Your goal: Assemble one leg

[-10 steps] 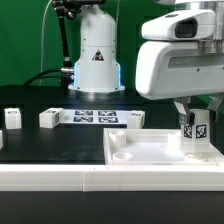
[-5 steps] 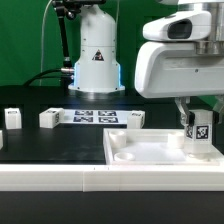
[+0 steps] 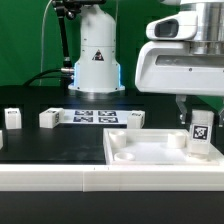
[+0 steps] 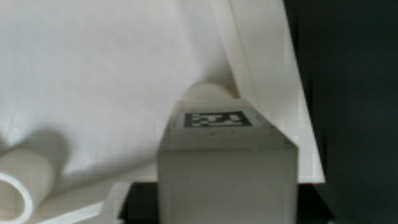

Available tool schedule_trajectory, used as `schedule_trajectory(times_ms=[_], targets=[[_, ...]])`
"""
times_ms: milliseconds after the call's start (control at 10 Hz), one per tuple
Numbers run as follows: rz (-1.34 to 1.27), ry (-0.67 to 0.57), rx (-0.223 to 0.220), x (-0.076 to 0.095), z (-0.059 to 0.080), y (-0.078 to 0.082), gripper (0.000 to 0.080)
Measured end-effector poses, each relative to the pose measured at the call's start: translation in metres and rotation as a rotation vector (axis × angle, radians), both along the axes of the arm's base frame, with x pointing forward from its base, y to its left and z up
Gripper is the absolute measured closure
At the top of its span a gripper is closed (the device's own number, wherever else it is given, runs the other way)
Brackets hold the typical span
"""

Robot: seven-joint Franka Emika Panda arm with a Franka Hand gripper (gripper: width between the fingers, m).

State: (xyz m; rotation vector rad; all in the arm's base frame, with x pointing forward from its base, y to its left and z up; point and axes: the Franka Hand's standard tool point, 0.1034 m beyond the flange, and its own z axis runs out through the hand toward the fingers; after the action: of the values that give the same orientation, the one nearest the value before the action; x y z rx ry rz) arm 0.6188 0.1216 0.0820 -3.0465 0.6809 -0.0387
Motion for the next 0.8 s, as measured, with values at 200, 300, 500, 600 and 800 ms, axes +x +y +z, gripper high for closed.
schedule_trajectory(times_ms=[200, 300, 500, 600, 800], targets=[[-0.138, 0.000, -0.001, 0.0002, 0.0003, -0.0006, 0.0506], [-0.210, 0.004, 0.009, 0.0003, 0.0002, -0.0012, 0.0506], [-0.280, 0.014, 0.020, -0.0004, -0.0004, -0.0038, 0.0506], [-0.336, 0.018, 0.032, 0.0001, -0.0007, -0.0060, 0.0506], [-0.417, 0.025, 0.056, 0.0012, -0.0011, -0.0081, 0.0506]])
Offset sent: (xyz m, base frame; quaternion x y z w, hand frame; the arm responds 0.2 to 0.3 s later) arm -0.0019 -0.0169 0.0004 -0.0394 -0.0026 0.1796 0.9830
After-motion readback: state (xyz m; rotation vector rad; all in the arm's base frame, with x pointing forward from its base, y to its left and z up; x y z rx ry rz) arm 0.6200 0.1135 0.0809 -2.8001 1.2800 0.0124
